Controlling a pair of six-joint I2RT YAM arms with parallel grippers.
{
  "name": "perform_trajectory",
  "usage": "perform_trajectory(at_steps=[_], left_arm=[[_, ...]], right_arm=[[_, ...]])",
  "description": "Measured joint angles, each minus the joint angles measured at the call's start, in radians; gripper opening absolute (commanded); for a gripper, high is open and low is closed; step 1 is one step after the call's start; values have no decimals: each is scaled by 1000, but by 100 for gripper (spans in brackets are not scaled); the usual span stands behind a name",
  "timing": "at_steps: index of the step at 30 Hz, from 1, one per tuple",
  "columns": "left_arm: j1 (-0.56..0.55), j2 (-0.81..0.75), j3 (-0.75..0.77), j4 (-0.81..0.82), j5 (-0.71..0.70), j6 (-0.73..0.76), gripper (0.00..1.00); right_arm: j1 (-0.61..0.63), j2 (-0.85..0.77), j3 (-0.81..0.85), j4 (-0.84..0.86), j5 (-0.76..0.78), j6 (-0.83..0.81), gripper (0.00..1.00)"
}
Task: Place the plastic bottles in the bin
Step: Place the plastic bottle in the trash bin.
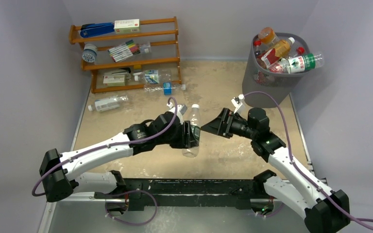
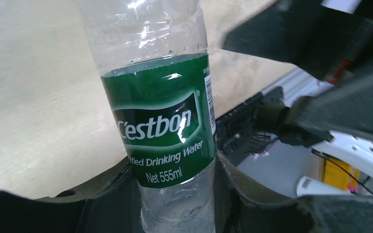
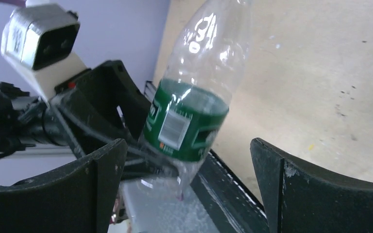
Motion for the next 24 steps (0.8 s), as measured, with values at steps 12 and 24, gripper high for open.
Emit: perform_trajectory(at_steps=[12, 24], left_arm=[[-149, -34, 0, 75, -14, 34, 34], [-149, -66, 0, 75, -72, 79, 35]], right_arm=[[-1, 110, -34, 217, -79, 148, 93], [-1, 111, -33, 267, -101, 173, 78]])
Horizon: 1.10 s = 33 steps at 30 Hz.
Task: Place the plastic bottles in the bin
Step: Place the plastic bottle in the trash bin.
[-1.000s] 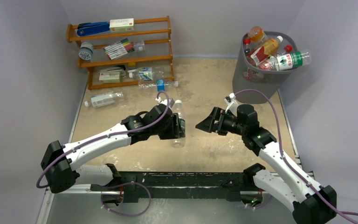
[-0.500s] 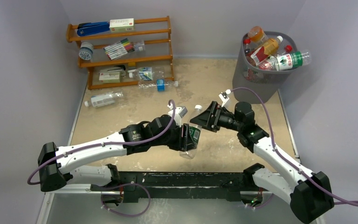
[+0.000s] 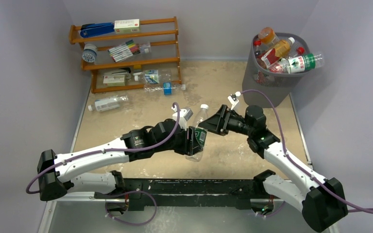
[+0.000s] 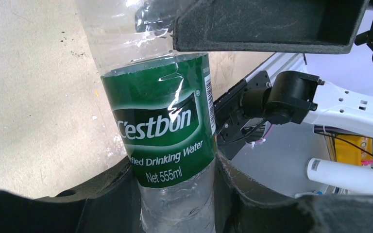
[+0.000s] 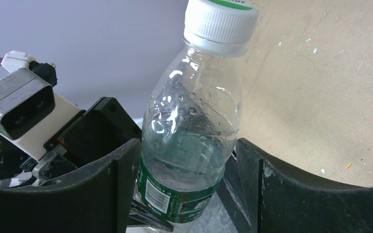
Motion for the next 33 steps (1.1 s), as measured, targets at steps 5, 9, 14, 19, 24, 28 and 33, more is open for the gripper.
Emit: perform_trajectory(at_steps=[5, 9, 14, 19, 24, 28, 33], left_arm=[[0, 3, 0, 21, 10, 20, 35], [-2, 3, 0, 43, 25, 27, 35], [-11, 9, 1, 52, 31, 31, 35], [-15, 16, 1, 58, 31, 32, 58], [-14, 6, 1, 63, 11, 53, 71], [-15, -40, 26, 18, -46, 75, 73], [-16, -103, 97, -61, -141, 85, 76]], right_arm=[[0, 4, 10, -21, -19, -11, 86], [0, 11, 28, -39, -23, -28, 86], [0, 24, 45, -53, -42, -39, 81], [1, 38, 55, -56, -48, -47, 60], [1, 38, 76, -77, -45, -71, 57], [2, 46, 166, -152, -31, -109, 56], [-3, 124, 422, -322, 38, -216, 55]])
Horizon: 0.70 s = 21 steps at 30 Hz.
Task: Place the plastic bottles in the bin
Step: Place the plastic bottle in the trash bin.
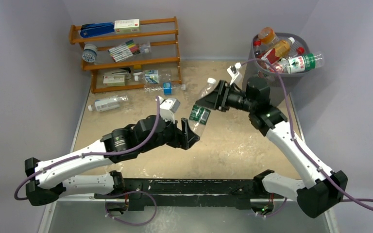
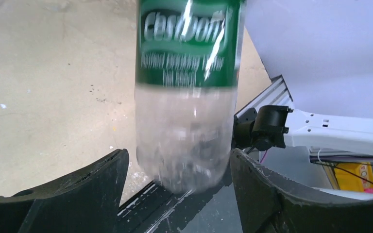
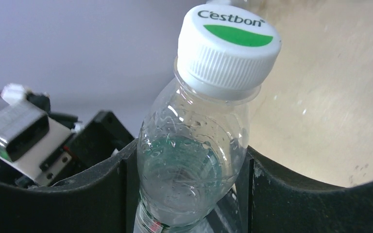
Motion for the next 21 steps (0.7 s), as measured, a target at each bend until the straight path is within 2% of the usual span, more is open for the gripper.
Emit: perform_trajectory(at_steps=[6, 11, 16, 21], left_arm=[[-2, -111, 13, -81, -97, -8, 78], [-2, -194, 26, -140, -164, -13, 80], [-2, -211, 27, -182, -192, -16, 81], [-2, -224, 24, -207, -204, -29, 82]], right_arm=[[-79, 129, 319, -178, 58, -143, 55], [-326, 249, 612, -323, 79, -246, 55], [-497, 352, 899, -382, 163, -315, 55], [-571, 414, 1075, -375, 266, -348, 55]])
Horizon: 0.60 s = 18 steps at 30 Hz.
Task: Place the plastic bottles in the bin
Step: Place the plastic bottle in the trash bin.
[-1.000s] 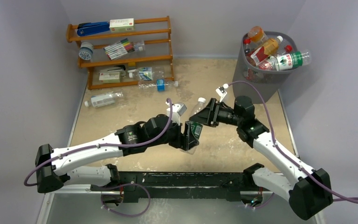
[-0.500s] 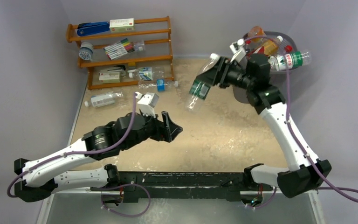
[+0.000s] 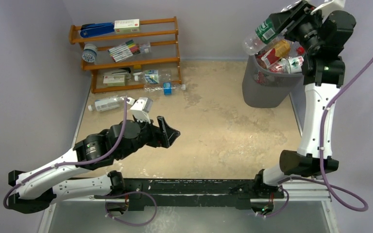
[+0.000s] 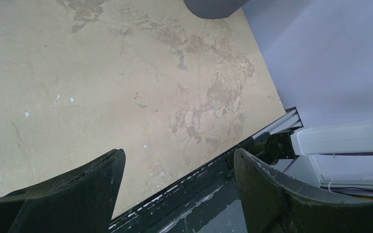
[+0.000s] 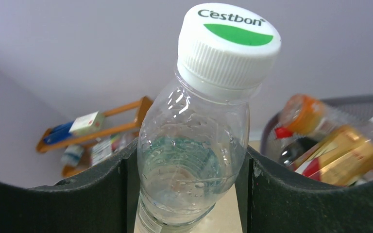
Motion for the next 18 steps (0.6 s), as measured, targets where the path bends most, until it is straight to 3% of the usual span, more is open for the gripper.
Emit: perform_trajectory(at_steps=[5, 18], left_arm=[[0, -28, -11, -26, -16, -1, 83], [0, -37, -8, -85, -69, 1, 84]], right_arm=[[-31, 53, 34, 64, 105, -10, 55], [-40, 98, -200, 333, 322, 2, 55]])
